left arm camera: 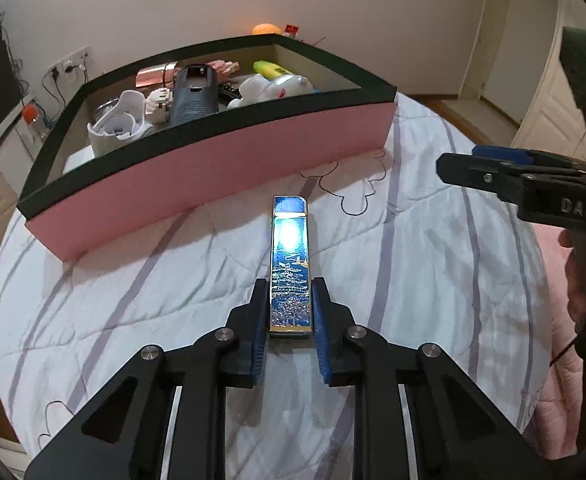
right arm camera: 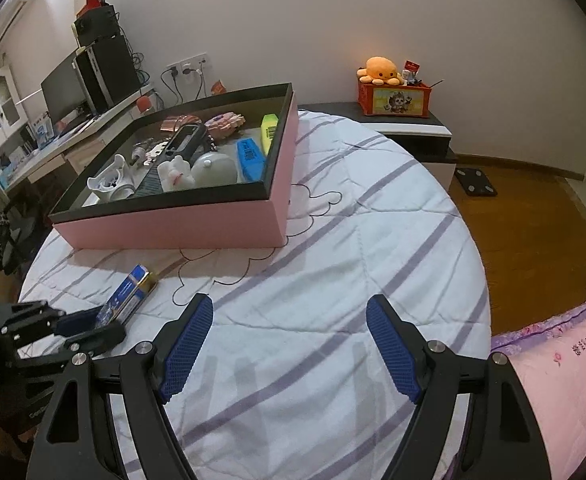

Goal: Organize rigid objects
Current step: 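Carry the lighter over the pink box with the left tool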

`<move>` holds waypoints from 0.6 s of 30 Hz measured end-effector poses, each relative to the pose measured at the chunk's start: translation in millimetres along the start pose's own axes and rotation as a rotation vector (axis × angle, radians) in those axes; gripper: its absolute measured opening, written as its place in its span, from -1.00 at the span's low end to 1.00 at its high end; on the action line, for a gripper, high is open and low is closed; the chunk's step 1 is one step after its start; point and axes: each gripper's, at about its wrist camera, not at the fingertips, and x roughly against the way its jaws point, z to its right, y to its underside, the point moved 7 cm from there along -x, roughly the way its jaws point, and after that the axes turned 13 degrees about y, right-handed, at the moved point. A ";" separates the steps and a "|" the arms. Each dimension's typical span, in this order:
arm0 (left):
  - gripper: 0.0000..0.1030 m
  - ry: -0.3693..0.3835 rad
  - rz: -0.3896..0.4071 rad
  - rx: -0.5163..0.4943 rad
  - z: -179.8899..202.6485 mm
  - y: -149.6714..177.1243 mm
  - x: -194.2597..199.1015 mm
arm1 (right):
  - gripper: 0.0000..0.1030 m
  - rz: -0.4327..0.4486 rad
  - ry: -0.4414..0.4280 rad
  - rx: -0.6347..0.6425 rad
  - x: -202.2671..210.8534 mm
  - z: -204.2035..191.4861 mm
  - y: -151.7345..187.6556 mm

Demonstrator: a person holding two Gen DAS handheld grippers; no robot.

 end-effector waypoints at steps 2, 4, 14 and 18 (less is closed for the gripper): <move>-0.54 -0.007 0.000 0.003 -2.1 -3.5 -2.2 | 0.57 -0.002 0.003 -0.004 -2.5 -1.7 -2.6; -0.54 -0.029 0.000 -0.021 0.5 -7.5 -5.1 | 0.57 0.001 0.012 -0.014 -4.2 -1.5 -6.3; -0.60 -0.049 0.123 -0.068 -0.6 -39.1 40.2 | 0.57 0.055 0.020 -0.012 1.6 -6.7 -38.8; -0.60 -0.092 0.203 -0.101 -12.6 -69.9 78.3 | 0.57 0.069 0.008 -0.014 -0.4 -13.2 -55.0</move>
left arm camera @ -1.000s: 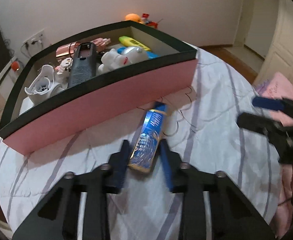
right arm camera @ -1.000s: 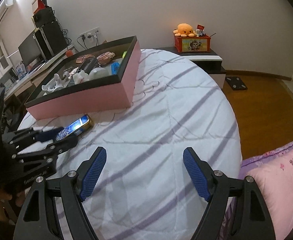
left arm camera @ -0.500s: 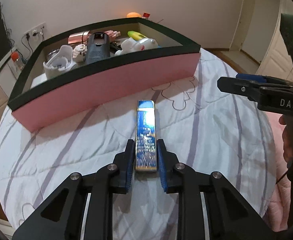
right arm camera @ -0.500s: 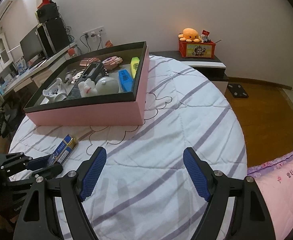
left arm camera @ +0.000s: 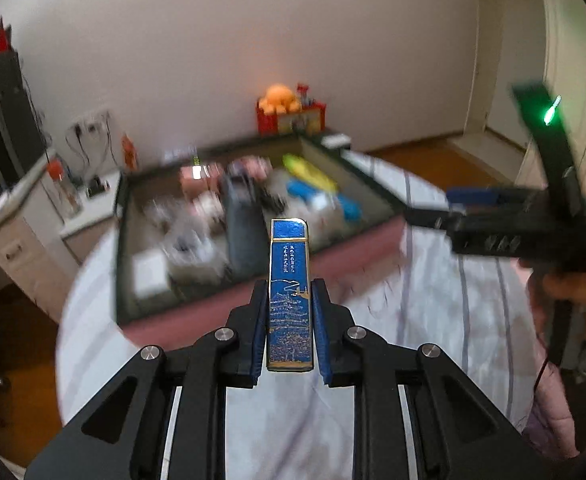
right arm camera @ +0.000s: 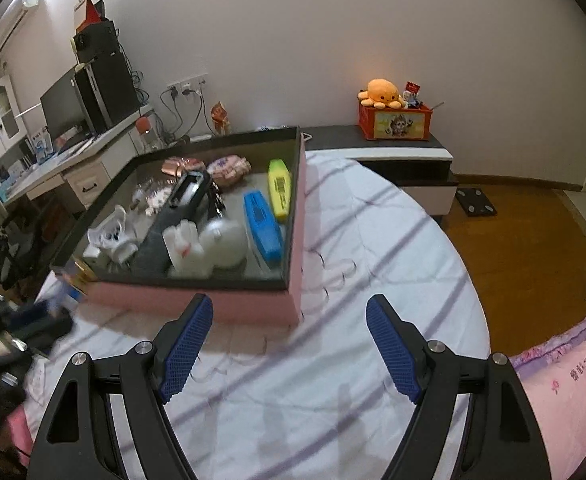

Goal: Organize rigid objects
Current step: 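Carry the lighter over the pink box with the left tool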

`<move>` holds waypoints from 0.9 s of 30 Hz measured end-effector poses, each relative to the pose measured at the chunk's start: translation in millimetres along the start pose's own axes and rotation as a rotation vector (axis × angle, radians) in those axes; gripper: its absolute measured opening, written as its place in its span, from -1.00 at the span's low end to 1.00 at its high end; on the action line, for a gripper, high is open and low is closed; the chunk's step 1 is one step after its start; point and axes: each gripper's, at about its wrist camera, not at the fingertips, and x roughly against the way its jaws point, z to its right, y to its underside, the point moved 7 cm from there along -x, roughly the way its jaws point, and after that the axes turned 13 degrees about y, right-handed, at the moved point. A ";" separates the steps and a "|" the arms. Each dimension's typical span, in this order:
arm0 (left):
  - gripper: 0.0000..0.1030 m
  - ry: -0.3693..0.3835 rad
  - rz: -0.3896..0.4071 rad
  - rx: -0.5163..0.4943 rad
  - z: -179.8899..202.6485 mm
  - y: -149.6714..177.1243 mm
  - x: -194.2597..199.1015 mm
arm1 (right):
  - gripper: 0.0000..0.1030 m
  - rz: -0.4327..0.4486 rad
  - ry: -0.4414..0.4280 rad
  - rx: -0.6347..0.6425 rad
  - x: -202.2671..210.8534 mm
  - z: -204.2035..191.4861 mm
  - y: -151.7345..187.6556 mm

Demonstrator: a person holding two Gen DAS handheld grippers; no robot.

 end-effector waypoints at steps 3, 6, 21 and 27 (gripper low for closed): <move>-0.60 -0.062 -0.003 -0.008 -22.8 -18.3 -2.5 | 0.57 0.018 0.013 0.026 -6.5 -7.5 -16.6; -0.60 -0.090 -0.027 0.014 -44.2 -26.6 -15.2 | 0.56 0.020 0.041 0.062 -21.5 -13.2 -34.0; -0.60 -0.114 -0.126 0.113 -111.3 -22.0 -63.8 | -0.81 -0.096 0.061 0.172 -87.4 -17.8 -39.0; -0.60 -0.100 -0.125 0.161 -130.1 -27.5 -71.3 | -0.80 -0.094 0.058 0.181 -86.1 -18.7 -39.9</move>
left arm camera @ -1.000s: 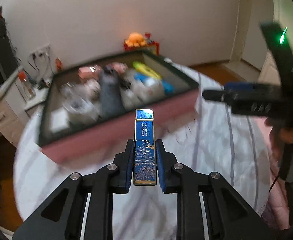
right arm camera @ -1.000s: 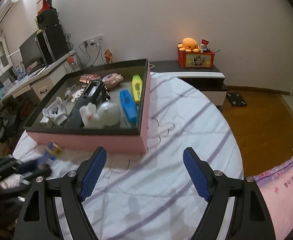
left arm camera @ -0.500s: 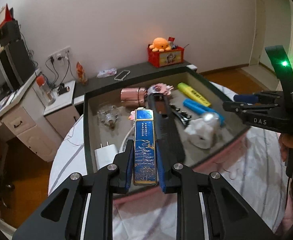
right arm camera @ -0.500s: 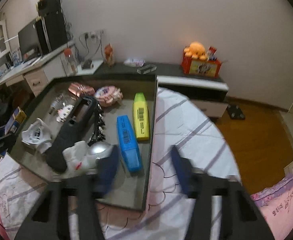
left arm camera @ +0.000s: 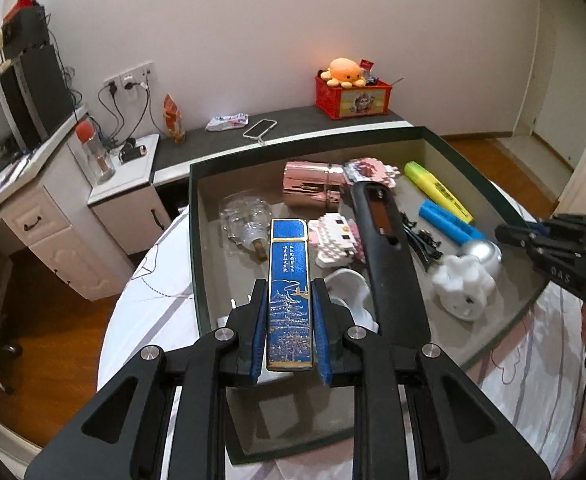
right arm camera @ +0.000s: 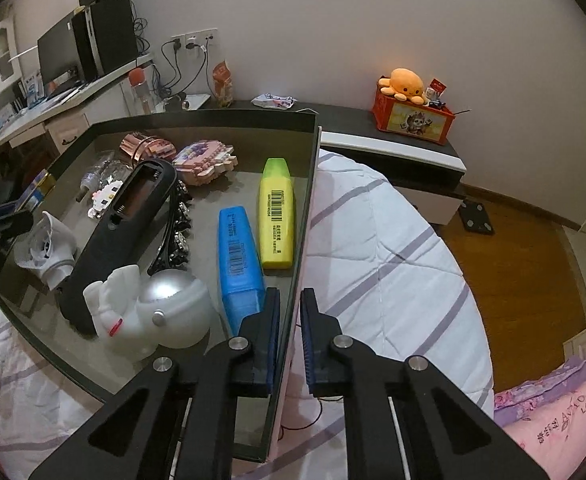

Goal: Organize rigid objects
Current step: 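Carry the lighter over the pink box with the left tool, then open the left tool to release the lighter into the box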

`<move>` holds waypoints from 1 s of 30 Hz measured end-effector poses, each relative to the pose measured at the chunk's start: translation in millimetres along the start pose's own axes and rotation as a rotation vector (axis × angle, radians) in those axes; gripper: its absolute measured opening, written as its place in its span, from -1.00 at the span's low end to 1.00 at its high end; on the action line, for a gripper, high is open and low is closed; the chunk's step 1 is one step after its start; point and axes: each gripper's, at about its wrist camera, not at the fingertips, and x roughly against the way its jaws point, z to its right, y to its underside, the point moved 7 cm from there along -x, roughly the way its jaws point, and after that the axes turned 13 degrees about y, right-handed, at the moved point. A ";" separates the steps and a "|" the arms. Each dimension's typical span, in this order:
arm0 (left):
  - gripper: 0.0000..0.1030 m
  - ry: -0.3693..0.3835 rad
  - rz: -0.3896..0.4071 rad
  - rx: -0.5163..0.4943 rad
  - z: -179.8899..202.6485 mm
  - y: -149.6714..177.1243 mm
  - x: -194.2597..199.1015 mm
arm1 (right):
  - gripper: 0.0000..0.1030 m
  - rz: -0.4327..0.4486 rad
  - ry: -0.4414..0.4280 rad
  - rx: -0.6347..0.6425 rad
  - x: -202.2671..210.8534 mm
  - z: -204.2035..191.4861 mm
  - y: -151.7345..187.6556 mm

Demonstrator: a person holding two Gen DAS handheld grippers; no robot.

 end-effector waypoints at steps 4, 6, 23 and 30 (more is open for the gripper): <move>-0.60 0.008 -0.007 0.032 -9.1 -0.6 -5.7 | -0.80 -0.001 -0.007 0.002 -1.2 0.5 -0.8; -0.60 0.006 -0.010 0.052 -14.7 -0.6 -8.0 | -0.79 -0.002 -0.012 0.000 -1.5 1.1 -1.4; -0.59 0.017 -0.021 0.049 -0.2 -9.8 -33.7 | -0.75 -0.025 -0.039 0.004 -7.9 -0.7 1.7; -0.59 0.014 -0.018 0.028 5.9 -10.5 -32.7 | -0.75 -0.030 -0.041 -0.001 -9.0 -1.2 2.8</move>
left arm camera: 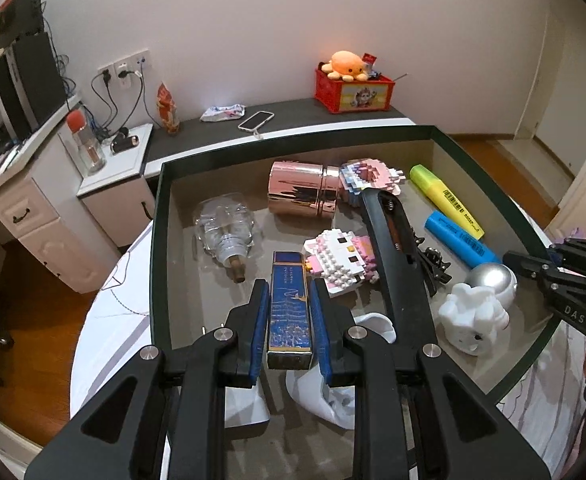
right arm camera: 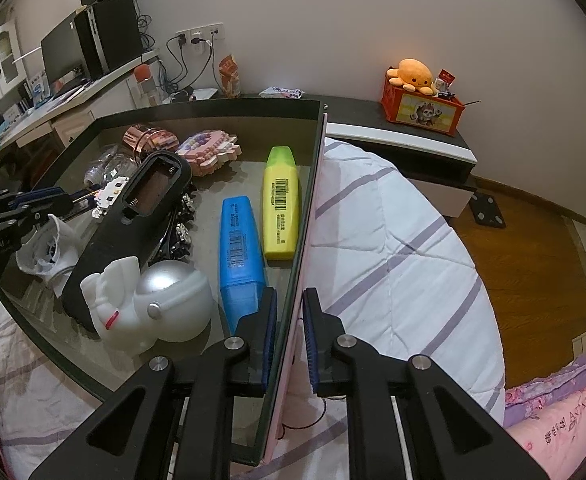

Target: Organize rigid objects

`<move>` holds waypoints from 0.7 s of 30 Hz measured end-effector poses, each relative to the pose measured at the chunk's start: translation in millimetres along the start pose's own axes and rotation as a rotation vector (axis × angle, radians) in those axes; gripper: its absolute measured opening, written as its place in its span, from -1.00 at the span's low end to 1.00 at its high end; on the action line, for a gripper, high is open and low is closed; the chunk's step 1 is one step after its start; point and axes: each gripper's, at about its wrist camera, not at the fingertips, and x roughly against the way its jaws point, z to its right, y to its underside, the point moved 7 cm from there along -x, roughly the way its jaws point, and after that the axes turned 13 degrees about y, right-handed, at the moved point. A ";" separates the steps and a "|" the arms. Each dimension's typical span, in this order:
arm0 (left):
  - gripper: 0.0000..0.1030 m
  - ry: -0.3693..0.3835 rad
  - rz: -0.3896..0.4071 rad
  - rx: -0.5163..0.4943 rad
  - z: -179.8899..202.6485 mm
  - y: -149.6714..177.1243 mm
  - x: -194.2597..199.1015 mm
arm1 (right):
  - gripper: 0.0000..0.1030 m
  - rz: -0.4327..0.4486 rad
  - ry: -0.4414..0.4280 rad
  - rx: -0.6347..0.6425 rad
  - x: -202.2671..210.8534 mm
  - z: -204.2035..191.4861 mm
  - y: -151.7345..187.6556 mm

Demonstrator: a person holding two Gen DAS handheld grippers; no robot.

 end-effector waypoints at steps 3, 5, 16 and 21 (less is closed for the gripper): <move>-0.56 0.012 -0.003 -0.004 4.3 1.9 -1.7 | -0.75 -0.006 -0.002 -0.004 -0.6 0.2 1.1; -0.45 0.016 -0.004 -0.015 8.3 3.3 -1.6 | -0.75 -0.007 -0.003 -0.003 -0.2 0.9 2.2; 0.99 -0.095 0.107 -0.075 27.6 4.4 45.4 | -0.20 0.041 0.007 -0.043 30.2 4.3 -3.2; 0.99 -0.109 0.147 -0.069 37.2 10.5 72.8 | 0.54 0.115 -0.004 -0.044 64.3 -3.4 -7.9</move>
